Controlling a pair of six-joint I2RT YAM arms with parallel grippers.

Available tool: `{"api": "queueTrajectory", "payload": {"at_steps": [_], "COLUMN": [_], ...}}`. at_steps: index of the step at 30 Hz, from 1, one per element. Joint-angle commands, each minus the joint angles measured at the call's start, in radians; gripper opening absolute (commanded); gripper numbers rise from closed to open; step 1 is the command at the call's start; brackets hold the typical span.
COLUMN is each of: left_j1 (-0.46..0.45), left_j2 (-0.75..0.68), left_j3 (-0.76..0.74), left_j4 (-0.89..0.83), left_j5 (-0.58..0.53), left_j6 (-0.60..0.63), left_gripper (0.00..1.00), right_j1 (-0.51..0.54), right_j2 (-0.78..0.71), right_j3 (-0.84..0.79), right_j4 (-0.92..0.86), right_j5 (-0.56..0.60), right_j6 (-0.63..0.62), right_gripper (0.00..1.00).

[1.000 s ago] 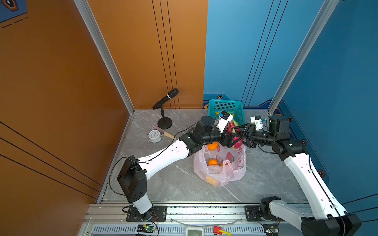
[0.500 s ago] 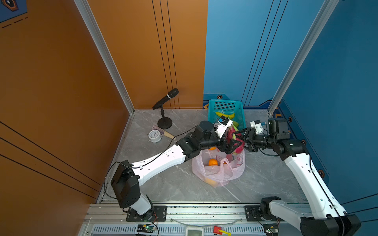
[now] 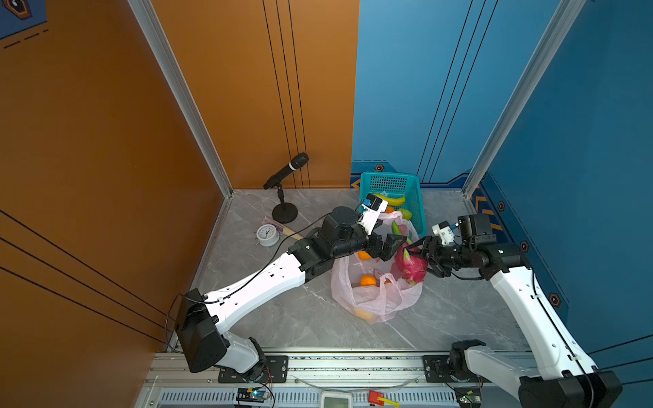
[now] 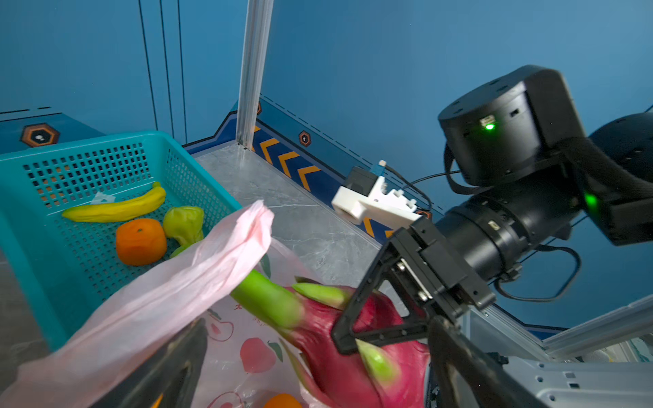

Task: Untie the knot of the plastic bag and take out the fruit
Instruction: 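Close the right gripper on the dragon fruit held by the left gripper, then carry the dragon fruit to the teal basket with the right gripper while the left withdraws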

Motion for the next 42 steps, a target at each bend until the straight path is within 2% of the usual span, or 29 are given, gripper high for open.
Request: {"api": "queueTrajectory", "payload": {"at_steps": [1, 5, 13, 21, 26, 32, 36, 42], "left_j1": [0.02, 0.024, 0.045, 0.102, 0.152, 0.229, 0.278, 0.346], "left_j2": [-0.001, -0.007, -0.1, -0.215, -0.269, -0.277, -0.239, -0.175], "left_j3": [0.01, 0.011, -0.037, -0.079, -0.09, -0.091, -0.036, 0.014], "left_j4": [-0.012, -0.002, -0.046, -0.073, -0.106, -0.14, -0.221, -0.216], "left_j5": [-0.047, -0.043, -0.194, -0.209, -0.196, -0.125, -0.051, 0.09], "left_j6": [-0.035, -0.047, -0.06, -0.047, -0.032, 0.011, 0.062, 0.073], "left_gripper": [0.98, 0.99, 0.99, 0.99, 0.99, 0.98, 0.98, 0.98], "right_j1": [0.009, 0.009, 0.009, 0.007, 0.006, 0.0, -0.01, -0.015], "right_j2": [-0.046, -0.08, -0.146, -0.162, -0.148, -0.093, -0.01, 0.151], "right_j3": [-0.021, -0.038, -0.003, 0.116, 0.173, 0.211, 0.26, 0.328], "right_j4": [-0.081, -0.095, -0.149, -0.138, -0.048, 0.118, 0.165, 0.253], "right_j5": [0.037, 0.058, 0.135, 0.213, 0.236, 0.283, 0.322, 0.368], "right_j6": [-0.064, -0.06, -0.064, -0.041, 0.015, 0.109, 0.123, 0.127], "right_gripper": [0.35, 0.35, 0.34, 0.34, 0.34, 0.33, 0.33, 0.33]}}
